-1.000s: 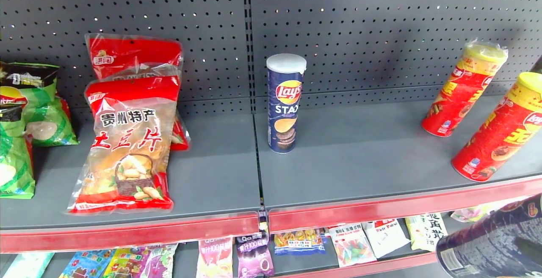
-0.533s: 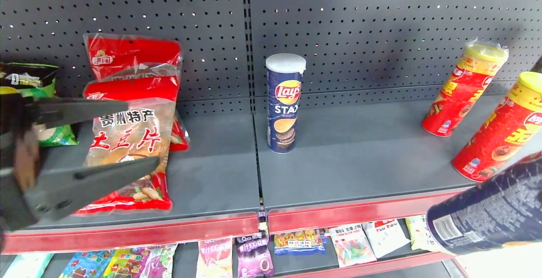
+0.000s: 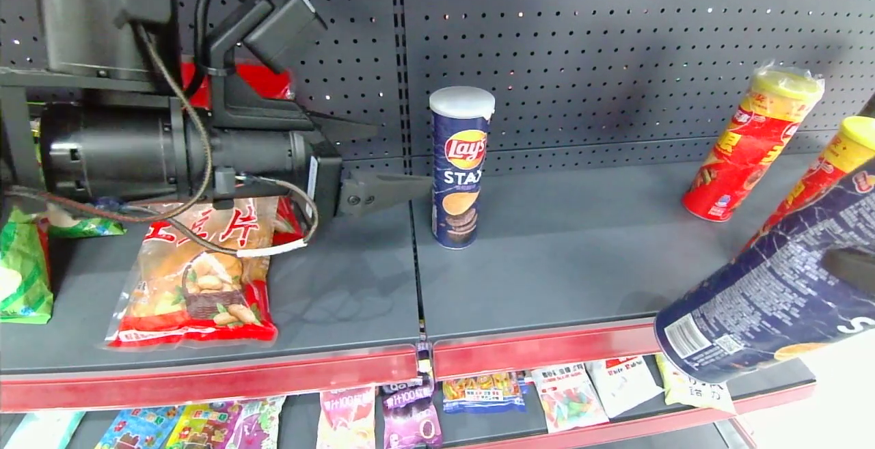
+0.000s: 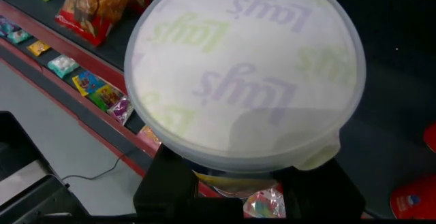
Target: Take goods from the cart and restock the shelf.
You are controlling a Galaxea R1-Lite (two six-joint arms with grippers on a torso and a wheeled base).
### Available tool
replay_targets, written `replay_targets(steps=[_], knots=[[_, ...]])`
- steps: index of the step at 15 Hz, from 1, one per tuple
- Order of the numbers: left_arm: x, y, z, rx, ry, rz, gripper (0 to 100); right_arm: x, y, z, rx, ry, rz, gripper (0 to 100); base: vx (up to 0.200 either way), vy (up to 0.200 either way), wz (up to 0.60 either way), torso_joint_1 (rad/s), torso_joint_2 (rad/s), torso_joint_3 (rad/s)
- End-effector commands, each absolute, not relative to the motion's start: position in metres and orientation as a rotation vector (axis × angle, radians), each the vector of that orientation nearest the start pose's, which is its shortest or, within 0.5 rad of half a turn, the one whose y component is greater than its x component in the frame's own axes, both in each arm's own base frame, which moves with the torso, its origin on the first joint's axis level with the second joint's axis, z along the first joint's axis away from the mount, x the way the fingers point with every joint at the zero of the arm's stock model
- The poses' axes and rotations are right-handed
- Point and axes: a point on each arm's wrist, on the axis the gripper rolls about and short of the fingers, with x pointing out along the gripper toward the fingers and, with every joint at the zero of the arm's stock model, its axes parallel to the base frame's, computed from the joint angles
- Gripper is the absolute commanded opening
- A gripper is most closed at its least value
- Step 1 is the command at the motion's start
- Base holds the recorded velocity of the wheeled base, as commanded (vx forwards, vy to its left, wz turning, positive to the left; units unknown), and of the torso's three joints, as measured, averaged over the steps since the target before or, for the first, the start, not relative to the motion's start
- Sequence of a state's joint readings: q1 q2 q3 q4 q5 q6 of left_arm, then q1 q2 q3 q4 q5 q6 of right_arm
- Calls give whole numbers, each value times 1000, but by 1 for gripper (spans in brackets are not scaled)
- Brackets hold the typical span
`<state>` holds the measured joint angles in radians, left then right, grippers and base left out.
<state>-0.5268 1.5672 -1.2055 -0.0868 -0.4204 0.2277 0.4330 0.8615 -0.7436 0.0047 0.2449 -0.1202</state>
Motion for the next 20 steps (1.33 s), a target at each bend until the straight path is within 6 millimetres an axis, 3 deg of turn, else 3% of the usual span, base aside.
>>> replay_targets(steps=[1, 10, 15, 19, 20], knots=[[266, -164, 270, 253, 204, -952, 100, 83, 48, 267, -132, 111, 720, 0, 0, 0, 0, 0, 0, 0], [321, -195, 265, 270, 173, -929, 100, 83, 48, 260, -135, 131, 718, 0, 0, 0, 0, 0, 0, 0], [342, -211, 256, 277, 170, -907, 100, 83, 48, 260, -135, 133, 717, 0, 0, 0, 0, 0, 0, 0], [347, -224, 256, 280, 153, -919, 100, 83, 47, 260, -135, 135, 714, 0, 0, 0, 0, 0, 0, 0], [347, -231, 252, 282, 159, -929, 0, 83, 47, 259, -135, 135, 712, 0, 0, 0, 0, 0, 0, 0]])
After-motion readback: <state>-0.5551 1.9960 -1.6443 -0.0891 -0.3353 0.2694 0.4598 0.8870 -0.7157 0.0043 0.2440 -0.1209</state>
